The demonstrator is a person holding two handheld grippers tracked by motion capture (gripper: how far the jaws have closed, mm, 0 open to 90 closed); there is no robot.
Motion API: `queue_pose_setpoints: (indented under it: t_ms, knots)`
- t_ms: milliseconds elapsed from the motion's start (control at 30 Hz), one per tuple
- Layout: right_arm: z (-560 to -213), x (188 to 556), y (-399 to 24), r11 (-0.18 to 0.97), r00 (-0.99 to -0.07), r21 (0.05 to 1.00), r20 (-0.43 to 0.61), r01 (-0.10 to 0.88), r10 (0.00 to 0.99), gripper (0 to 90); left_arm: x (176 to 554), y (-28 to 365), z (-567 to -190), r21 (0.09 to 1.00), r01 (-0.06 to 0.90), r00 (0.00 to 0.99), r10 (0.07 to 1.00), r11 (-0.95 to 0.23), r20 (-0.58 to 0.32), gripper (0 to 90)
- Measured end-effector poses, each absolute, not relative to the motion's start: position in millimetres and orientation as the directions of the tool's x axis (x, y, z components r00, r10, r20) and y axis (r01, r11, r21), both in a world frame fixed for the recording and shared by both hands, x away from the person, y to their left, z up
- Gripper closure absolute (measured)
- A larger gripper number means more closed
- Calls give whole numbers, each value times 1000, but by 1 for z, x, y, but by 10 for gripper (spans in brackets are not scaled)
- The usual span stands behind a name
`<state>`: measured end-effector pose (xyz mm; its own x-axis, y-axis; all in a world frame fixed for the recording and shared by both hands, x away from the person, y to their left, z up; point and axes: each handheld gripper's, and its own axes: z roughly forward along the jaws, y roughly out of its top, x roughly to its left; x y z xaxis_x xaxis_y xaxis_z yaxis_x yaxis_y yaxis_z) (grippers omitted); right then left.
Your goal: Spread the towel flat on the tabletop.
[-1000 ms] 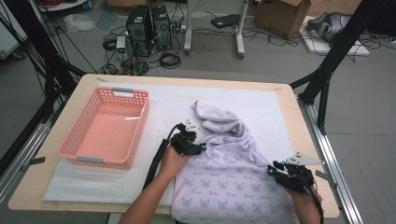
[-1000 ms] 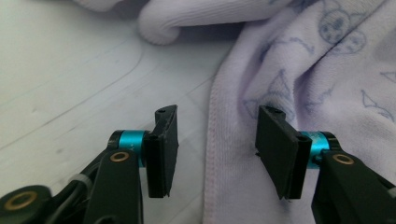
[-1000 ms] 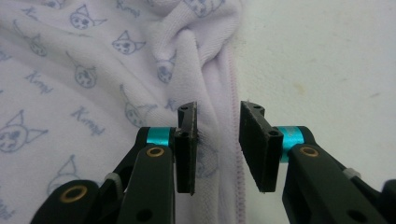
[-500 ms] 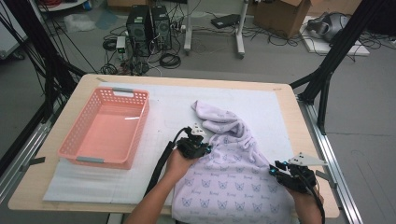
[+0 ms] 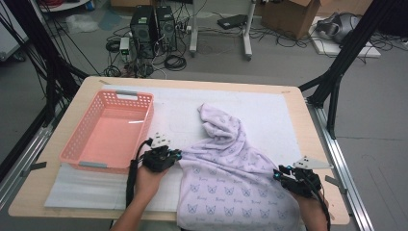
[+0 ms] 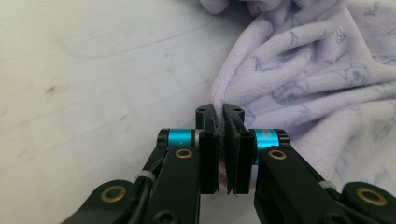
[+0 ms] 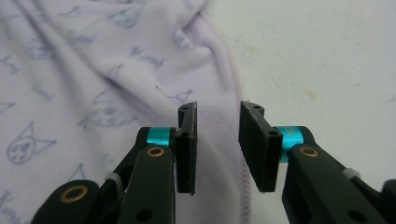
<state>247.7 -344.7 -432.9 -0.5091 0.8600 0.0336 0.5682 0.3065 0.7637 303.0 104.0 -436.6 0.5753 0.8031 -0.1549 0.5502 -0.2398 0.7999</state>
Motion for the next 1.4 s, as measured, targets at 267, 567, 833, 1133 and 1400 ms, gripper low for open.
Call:
queue_pose_setpoints:
  t_ms: [267,567,833,1133,1400]
  knots:
    - [-436,276,-327,312,-529,760,49,570,847,660,263,132,-446,811,542,593,785,-221,-182,847]
    - [-448,311,-301,326,-540,746,54,581,840,862,262,126,-447,818,534,652,720,-214,-237,656]
    - [-435,279,-349,377,-423,686,-111,622,899,869,287,111,-432,838,504,661,717,-207,-220,507]
    - [-433,245,-377,314,-416,735,-48,601,908,780,333,78,-430,831,522,615,760,-191,-211,558]
    - [-430,245,-373,300,-431,758,-28,579,902,750,360,43,-442,760,572,629,760,-308,-165,595]
